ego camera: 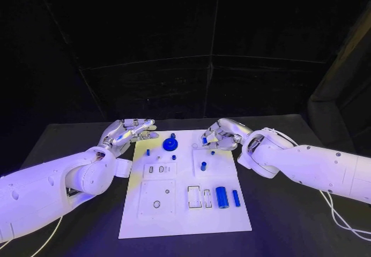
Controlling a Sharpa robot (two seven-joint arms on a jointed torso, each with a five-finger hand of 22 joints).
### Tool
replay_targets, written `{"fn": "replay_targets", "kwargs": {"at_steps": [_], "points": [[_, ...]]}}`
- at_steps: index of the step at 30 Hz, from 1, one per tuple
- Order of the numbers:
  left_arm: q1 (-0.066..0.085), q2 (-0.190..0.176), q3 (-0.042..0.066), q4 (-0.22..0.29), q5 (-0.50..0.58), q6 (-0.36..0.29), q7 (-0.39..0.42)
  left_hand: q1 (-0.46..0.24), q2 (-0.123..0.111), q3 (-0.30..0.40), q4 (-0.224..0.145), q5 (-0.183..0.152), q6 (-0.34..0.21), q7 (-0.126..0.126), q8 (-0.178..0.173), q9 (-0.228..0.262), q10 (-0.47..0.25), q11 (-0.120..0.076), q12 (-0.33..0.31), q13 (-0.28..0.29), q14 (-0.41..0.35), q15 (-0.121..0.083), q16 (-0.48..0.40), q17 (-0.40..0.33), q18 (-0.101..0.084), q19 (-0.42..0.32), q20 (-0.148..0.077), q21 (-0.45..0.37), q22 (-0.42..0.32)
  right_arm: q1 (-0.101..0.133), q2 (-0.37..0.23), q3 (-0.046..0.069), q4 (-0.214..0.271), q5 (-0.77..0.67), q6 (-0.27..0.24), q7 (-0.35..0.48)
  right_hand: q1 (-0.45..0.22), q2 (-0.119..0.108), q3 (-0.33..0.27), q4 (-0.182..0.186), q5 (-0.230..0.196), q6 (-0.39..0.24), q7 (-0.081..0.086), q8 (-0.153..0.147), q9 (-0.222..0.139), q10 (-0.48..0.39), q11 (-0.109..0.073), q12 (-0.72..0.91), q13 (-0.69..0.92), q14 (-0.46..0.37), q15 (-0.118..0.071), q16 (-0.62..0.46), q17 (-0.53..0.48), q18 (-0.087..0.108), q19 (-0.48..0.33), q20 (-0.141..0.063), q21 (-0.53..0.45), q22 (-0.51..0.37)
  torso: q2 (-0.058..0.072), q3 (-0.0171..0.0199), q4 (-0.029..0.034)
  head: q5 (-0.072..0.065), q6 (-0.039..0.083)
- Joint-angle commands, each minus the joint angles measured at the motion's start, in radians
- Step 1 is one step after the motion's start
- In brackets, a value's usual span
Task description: Assemble the parts on the task board
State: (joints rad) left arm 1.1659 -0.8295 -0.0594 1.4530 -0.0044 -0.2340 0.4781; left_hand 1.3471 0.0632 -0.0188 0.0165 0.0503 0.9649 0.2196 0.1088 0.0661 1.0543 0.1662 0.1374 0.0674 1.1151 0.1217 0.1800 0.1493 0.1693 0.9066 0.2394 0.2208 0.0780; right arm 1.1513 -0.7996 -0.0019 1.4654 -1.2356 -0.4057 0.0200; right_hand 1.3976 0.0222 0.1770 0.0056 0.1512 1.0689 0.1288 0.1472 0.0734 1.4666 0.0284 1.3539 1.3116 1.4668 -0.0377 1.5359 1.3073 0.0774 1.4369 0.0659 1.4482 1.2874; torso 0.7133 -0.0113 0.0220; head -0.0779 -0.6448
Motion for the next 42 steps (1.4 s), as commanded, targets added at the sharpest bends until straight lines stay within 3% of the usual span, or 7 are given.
{"fn": "replay_targets", "kwargs": {"at_steps": [1,8,15,19,24,26,42], "points": [[0.001,0.004,0.001,-0.004,-0.004,0.002,0.005,0.001,0.013,-0.001,-0.007,-0.001,0.007,0.001,-0.006,-0.001,0.006,-0.002,-0.005,-0.001,0.008,-0.001,-0.005,0.001,0.016,0.005,-0.002,-0.005,-0.001,0.003,0.03,0.001,0.018,-0.052,-0.014,-0.123,-0.004,0.01,0.007,0.0,-0.004,0.023,-0.018,-0.001,0.001,-0.006,-0.003,-0.004,0.076,0.087,-0.007,0.001,0.181,-0.02,0.005,-0.002,0.006,0.0,-0.016,-0.0075,0.0079,0.015,-0.016],[0.002,0.004,0.001,-0.01,0.046,0.001,0.006,0.001,0.013,0.0,-0.007,-0.001,0.007,0.001,-0.006,0.0,0.007,-0.002,-0.006,-0.001,0.009,-0.001,-0.006,0.001,0.016,0.006,-0.002,-0.005,-0.001,0.003,0.138,0.0,0.009,-0.101,0.01,-0.212,-0.011,0.009,0.009,0.002,-0.006,0.025,-0.019,-0.003,0.001,-0.012,-0.003,-0.014,0.068,0.085,-0.007,-0.003,0.173,-0.02,0.005,-0.002,0.005,-0.001,-0.026,-0.0155,0.0183,0.045,-0.044],[0.007,0.007,0.001,-0.009,0.101,-0.008,0.009,0.001,0.014,0.0,-0.008,-0.001,0.008,0.001,-0.006,0.0,0.008,-0.002,-0.006,-0.001,0.009,-0.001,-0.006,0.001,0.016,0.006,-0.002,-0.005,-0.001,-0.003,0.238,-0.002,-0.026,-0.17,0.059,-0.257,-0.016,0.007,0.009,0.003,-0.008,0.027,-0.019,-0.003,0.001,-0.017,-0.003,-0.025,0.06,0.084,-0.007,-0.005,0.169,-0.02,0.005,-0.002,0.005,-0.002,-0.028,-0.0214,0.0241,0.064,-0.055],[0.009,0.008,0.001,-0.009,0.11,-0.01,0.009,0.001,0.014,0.0,-0.008,-0.001,0.008,0.001,-0.006,0.0,0.008,-0.002,-0.006,-0.001,0.009,-0.001,-0.006,0.001,0.016,0.006,-0.002,-0.005,-0.001,-0.007,0.274,-0.017,-0.045,-0.198,0.079,-0.287,-0.02,0.005,0.01,0.004,-0.007,0.028,-0.019,-0.005,0.0,-0.021,-0.003,-0.034,0.053,0.082,-0.007,-0.008,0.161,-0.019,0.002,-0.002,0.002,-0.007,-0.03,-0.023,0.025,0.079,-0.062],[0.012,0.011,0.001,-0.008,0.114,-0.009,0.01,0.001,0.014,0.0,-0.008,-0.001,0.008,0.001,-0.007,0.0,0.008,-0.002,-0.006,-0.001,0.009,-0.001,-0.006,0.001,0.016,0.006,-0.002,-0.005,-0.001,-0.021,0.305,-0.027,-0.065,-0.222,0.097,-0.298,-0.022,0.005,0.01,0.004,-0.006,0.028,-0.02,-0.005,0.0,-0.024,-0.004,-0.04,0.048,0.081,-0.007,-0.01,0.157,-0.019,0.003,-0.002,0.003,-0.006,-0.027,-0.0229,0.0268,0.085,-0.064],[0.012,0.011,0.001,-0.008,0.114,-0.01,0.01,0.002,0.015,0.001,-0.009,-0.001,0.008,0.001,-0.007,0.0,0.008,-0.002,-0.006,-0.001,0.009,-0.001,-0.007,0.001,0.016,0.006,-0.002,-0.006,-0.002,-0.027,0.311,-0.029,-0.068,-0.232,0.1,-0.298,-0.022,0.005,0.01,0.004,-0.006,0.028,-0.02,-0.005,0.0,-0.024,-0.004,-0.04,0.048,0.081,-0.007,-0.01,0.157,-0.019,0.003,-0.002,0.003,-0.006,-0.026,-0.0198,0.0257,0.087,-0.067],[0.014,0.016,0.001,-0.011,0.115,-0.008,0.01,0.002,0.015,0.001,-0.01,0.0,0.008,0.001,-0.007,0.0,0.008,-0.002,-0.006,-0.001,0.008,-0.001,-0.007,0.001,0.016,0.006,-0.002,-0.006,-0.002,-0.058,0.329,-0.031,-0.083,-0.278,0.117,-0.306,-0.03,-0.004,0.011,0.004,-0.006,0.029,-0.02,-0.009,-0.001,-0.026,-0.004,-0.044,0.045,0.081,-0.008,-0.011,0.155,-0.019,0.003,-0.003,0.002,-0.007,-0.025,-0.0165,0.0227,0.104,-0.079]]}}
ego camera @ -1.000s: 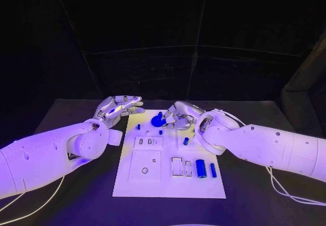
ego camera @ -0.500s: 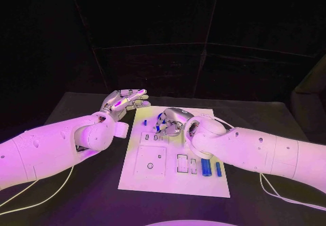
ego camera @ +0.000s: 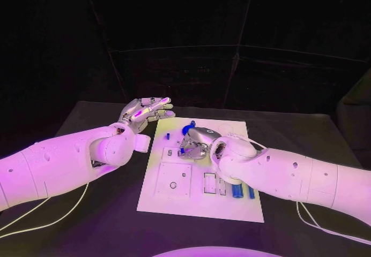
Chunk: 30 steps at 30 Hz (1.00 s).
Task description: Assemble the parts on the task board
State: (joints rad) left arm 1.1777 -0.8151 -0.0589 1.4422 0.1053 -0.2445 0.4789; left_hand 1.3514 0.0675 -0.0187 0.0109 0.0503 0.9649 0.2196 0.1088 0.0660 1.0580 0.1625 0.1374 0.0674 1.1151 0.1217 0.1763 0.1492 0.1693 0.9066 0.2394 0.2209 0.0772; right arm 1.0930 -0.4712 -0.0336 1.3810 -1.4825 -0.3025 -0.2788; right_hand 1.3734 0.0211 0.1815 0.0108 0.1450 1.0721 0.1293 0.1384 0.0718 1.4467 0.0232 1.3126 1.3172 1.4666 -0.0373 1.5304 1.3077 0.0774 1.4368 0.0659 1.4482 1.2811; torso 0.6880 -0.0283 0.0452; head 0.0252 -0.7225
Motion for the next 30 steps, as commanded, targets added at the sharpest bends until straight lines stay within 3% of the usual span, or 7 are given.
{"fn": "replay_targets", "kwargs": {"at_steps": [1,8,30], "points": [[0.002,0.002,0.001,-0.001,0.005,0.003,0.009,-0.002,0.011,0.001,-0.004,-0.001,0.008,0.001,-0.007,0.0,0.005,0.001,-0.007,-0.001,0.008,-0.001,-0.004,0.001,0.016,0.006,-0.002,-0.006,-0.001,-0.001,-0.001,0.0,0.001,-0.033,0.015,-0.007,-0.007,-0.004,0.006,-0.001,0.0,0.026,-0.02,-0.001,0.001,-0.006,0.001,-0.004,0.039,0.081,-0.008,-0.006,0.154,-0.019,0.003,-0.003,0.002,0.0,0.001,0.001,-0.0005,0.001,-0.001],[0.002,0.002,0.001,-0.002,0.005,0.005,0.007,-0.001,0.011,0.002,-0.006,0.0,0.008,0.001,-0.007,0.0,0.005,0.001,-0.007,-0.001,0.008,-0.001,-0.005,0.001,0.016,0.006,-0.002,-0.007,-0.001,-0.003,-0.003,0.0,-0.004,-0.036,0.038,-0.007,-0.012,-0.009,0.006,-0.001,-0.001,0.025,-0.02,-0.003,0.0,-0.007,0.001,-0.006,0.038,0.081,-0.008,-0.007,0.153,-0.019,0.002,-0.003,0.002,-0.002,0.0,-0.0007,0.0008,0.003,-0.002],[0.002,0.002,0.001,-0.004,0.005,0.008,0.006,-0.001,0.011,0.002,-0.006,0.0,0.008,0.001,-0.007,0.0,0.005,0.001,-0.007,-0.001,0.008,-0.001,-0.005,0.001,0.016,0.006,-0.002,-0.007,-0.001,-0.005,-0.004,0.0,-0.017,-0.056,0.098,-0.019,-0.023,-0.027,0.008,-0.005,-0.008,0.015,-0.014,-0.018,-0.003,-0.014,0.005,-0.019,0.029,0.079,-0.006,-0.01,0.146,-0.017,-0.002,-0.001,-0.002,-0.009,0.0,-0.0006,0.0012,-0.002,-0.01]]}}
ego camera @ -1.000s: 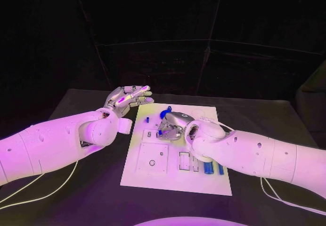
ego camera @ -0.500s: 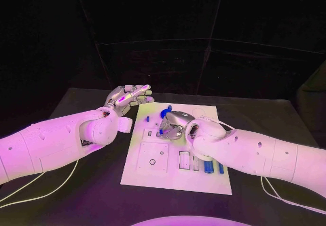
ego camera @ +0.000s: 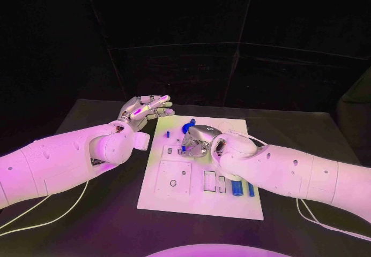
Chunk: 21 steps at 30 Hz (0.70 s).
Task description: Assemble the parts on the task board
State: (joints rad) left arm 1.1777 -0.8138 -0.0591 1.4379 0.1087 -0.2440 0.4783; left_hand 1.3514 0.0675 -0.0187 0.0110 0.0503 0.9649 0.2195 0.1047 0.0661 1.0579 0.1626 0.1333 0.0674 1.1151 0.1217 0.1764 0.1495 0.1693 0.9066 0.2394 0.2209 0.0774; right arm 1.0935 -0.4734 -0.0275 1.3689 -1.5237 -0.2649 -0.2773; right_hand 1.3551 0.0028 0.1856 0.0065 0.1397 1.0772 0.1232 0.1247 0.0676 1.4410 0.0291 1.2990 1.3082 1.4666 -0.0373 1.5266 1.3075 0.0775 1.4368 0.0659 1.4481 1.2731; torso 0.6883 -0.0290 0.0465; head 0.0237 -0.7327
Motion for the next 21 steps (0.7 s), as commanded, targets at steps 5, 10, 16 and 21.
{"fn": "replay_targets", "kwargs": {"at_steps": [5,10,16,21], "points": [[0.002,0.0,0.001,0.0,0.002,0.009,0.006,-0.001,0.011,0.002,-0.006,0.0,0.008,0.001,-0.003,0.0,0.005,0.001,-0.003,-0.001,0.008,-0.001,-0.005,0.001,0.015,0.006,-0.002,-0.007,-0.002,-0.006,-0.001,-0.006,-0.006,-0.022,0.066,-0.022,-0.009,-0.014,0.004,-0.001,-0.004,0.006,-0.006,-0.009,0.0,-0.011,0.001,-0.011,0.034,0.079,-0.004,-0.007,0.145,-0.017,-0.003,-0.001,-0.004,-0.003,0.001,0.0002,-0.0002,-0.002,-0.002],[0.002,0.0,0.001,0.0,0.002,0.01,0.005,-0.001,0.011,0.002,-0.006,0.0,0.008,0.001,-0.003,0.0,0.005,0.001,-0.003,-0.001,0.008,-0.001,-0.005,0.001,0.015,0.006,-0.002,-0.007,-0.002,-0.006,0.0,-0.006,-0.007,-0.032,0.067,-0.027,-0.014,-0.02,0.003,-0.001,-0.006,0.001,-0.003,-0.014,-0.001,-0.013,0.003,-0.015,0.031,0.079,-0.003,-0.007,0.145,-0.017,-0.004,0.001,-0.004,-0.004,0.0,0.0006,0.0004,-0.003,-0.004],[0.002,0.0,0.001,-0.001,0.002,0.011,0.004,-0.001,0.011,0.002,-0.006,0.0,0.008,0.001,-0.003,0.0,0.005,0.001,-0.003,-0.001,0.008,-0.001,-0.005,0.001,0.015,0.006,-0.002,-0.007,-0.002,-0.006,0.0,-0.006,-0.006,-0.043,0.067,-0.036,-0.019,-0.029,0.002,-0.001,-0.008,-0.003,-0.001,-0.02,-0.001,-0.016,0.005,-0.02,0.028,0.079,-0.001,-0.008,0.145,-0.017,-0.004,0.002,-0.005,-0.005,0.001,0.0004,0.0005,-0.004,-0.005],[0.002,0.0,0.001,-0.001,0.002,0.011,0.003,-0.001,0.011,0.002,-0.006,0.0,0.008,0.001,-0.003,0.0,0.005,0.001,-0.003,-0.001,0.008,-0.001,-0.005,0.001,0.015,0.006,-0.002,-0.007,-0.002,-0.006,-0.001,-0.006,-0.003,-0.049,0.064,-0.042,-0.025,-0.038,0.001,-0.001,-0.006,-0.009,0.002,-0.026,-0.002,-0.022,0.008,-0.031,0.019,0.079,0.001,-0.009,0.143,-0.017,-0.005,0.004,-0.006,-0.006,0.001,0.0004,0.0001,-0.004,-0.006]]}}
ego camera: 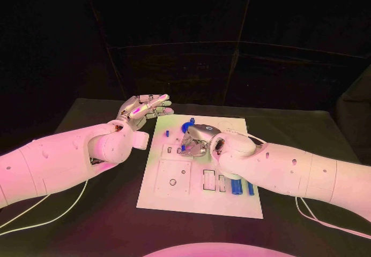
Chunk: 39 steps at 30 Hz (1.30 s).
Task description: Assemble the parts on the task board
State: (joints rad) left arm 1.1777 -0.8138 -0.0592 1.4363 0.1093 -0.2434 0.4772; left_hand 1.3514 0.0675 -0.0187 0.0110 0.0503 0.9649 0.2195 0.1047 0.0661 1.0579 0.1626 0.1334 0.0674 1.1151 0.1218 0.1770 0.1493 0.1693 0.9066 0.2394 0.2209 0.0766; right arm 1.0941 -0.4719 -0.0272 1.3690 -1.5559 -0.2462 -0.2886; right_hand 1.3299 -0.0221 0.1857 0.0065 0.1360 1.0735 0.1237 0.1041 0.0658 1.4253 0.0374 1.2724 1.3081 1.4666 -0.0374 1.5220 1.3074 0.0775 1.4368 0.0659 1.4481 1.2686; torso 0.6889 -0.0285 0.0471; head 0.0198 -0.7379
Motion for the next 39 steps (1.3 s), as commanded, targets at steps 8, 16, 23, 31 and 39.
{"fn": "replay_targets", "kwargs": {"at_steps": [8,16,23,31,39], "points": [[0.002,0.001,0.001,-0.001,0.001,0.011,0.003,-0.001,0.011,0.002,-0.006,0.0,0.008,0.001,-0.003,0.0,0.005,0.001,-0.003,-0.001,0.008,-0.001,-0.005,0.001,0.015,0.006,-0.002,-0.007,-0.001,-0.006,-0.003,-0.006,-0.001,-0.02,0.039,-0.035,-0.011,-0.029,-0.002,0.0,0.003,-0.022,0.008,-0.02,-0.001,-0.019,0.005,-0.028,0.002,0.079,0.006,-0.005,0.143,-0.016,-0.006,0.009,-0.007,-0.003,0.001,0.0004,0.0001,-0.001,-0.003],[0.002,0.002,0.001,-0.004,0.001,0.014,0.002,-0.001,0.011,0.002,-0.006,0.0,0.008,0.001,-0.003,0.0,0.005,0.001,-0.003,-0.001,0.008,-0.001,-0.005,0.001,0.015,0.006,-0.002,-0.007,-0.001,-0.007,-0.003,-0.006,-0.001,-0.028,0.03,-0.04,-0.015,-0.034,-0.003,0.001,0.006,-0.026,0.009,-0.023,-0.001,-0.025,0.007,-0.038,-0.007,0.078,0.008,-0.007,0.139,-0.016,-0.006,0.01,-0.007,-0.004,0.001,-0.0005,-0.0007,0.0,-0.006],[0.002,0.003,0.001,-0.005,0.001,0.016,0.0,-0.002,0.012,0.002,-0.008,-0.001,0.009,0.001,-0.005,0.0,0.006,0.002,-0.005,-0.001,0.008,-0.001,-0.008,0.002,0.015,0.007,-0.001,-0.008,-0.002,-0.007,-0.003,-0.006,-0.001,-0.029,0.015,-0.044,-0.045,-0.06,-0.025,0.015,0.015,-0.044,0.013,-0.034,-0.001,-0.04,0.011,-0.066,-0.031,0.078,0.012,-0.008,0.138,-0.016,-0.008,0.015,-0.01,-0.007,0.0,-0.0004,0.0,-0.003,-0.008],[0.002,0.002,0.001,-0.005,0.001,0.017,-0.001,-0.002,0.012,0.002,-0.008,-0.001,0.009,0.001,-0.005,0.0,0.006,0.002,-0.005,-0.001,0.008,-0.001,-0.008,0.002,0.015,0.007,-0.001,-0.008,-0.002,-0.008,-0.002,-0.006,0.001,-0.026,-0.014,-0.044,-0.066,-0.076,-0.055,0.033,0.009,-0.083,0.019,-0.043,-0.003,-0.045,0.017,-0.073,-0.04,0.077,0.016,-0.009,0.137,-0.015,-0.009,0.018,-0.011,-0.009,0.0,-0.0004,-0.0003,-0.004,-0.009],[0.002,0.003,0.001,-0.007,-0.004,0.024,-0.004,-0.004,0.014,0.002,-0.011,0.001,0.015,-0.003,-0.004,0.0,0.013,-0.002,-0.006,-0.001,0.031,-0.007,0.001,0.008,0.017,0.019,-0.005,-0.003,0.0,-0.011,-0.008,-0.006,0.014,-0.012,-0.131,-0.003,-0.057,-0.088,-0.098,0.059,0.036,-0.129,0.029,-0.039,-0.001,-0.049,0.026,-0.072,-0.045,0.078,0.025,-0.009,0.138,-0.016,-0.007,0.027,-0.01,-0.005,0.0,0.0009,-0.0012,-0.005,-0.01]]}}
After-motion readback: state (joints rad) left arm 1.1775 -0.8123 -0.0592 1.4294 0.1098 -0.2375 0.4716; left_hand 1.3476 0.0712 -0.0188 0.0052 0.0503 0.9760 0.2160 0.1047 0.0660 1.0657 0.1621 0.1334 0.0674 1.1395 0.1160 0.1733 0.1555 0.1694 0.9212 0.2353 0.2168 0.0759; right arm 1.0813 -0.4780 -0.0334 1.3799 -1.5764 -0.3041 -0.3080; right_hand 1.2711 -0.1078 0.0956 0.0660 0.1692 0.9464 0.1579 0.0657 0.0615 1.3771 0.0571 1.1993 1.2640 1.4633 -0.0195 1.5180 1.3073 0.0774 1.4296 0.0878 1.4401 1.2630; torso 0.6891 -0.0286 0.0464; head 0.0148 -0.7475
